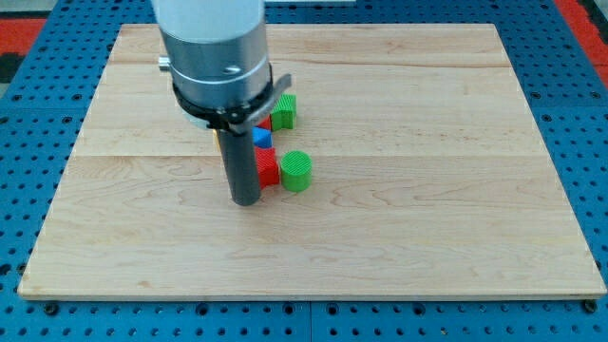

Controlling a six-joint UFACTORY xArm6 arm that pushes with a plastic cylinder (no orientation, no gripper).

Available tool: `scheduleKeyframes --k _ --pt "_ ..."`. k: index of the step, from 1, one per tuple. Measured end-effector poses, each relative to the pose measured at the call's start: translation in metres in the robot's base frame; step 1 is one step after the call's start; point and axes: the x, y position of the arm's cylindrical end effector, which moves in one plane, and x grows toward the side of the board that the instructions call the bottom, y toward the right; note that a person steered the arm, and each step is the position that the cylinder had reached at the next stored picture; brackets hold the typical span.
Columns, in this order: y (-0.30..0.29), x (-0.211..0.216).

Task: Push the yellow heart into the group of blocks

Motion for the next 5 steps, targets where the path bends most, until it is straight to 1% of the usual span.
scheduleKeyframes --k 1,2,3,4,5 --pt "0.014 -0.020" --pt "0.013 -0.025" --pt "-0.039 -0.023" --pt "-0.070 -0.057" --pt "-0.049 -0.061"
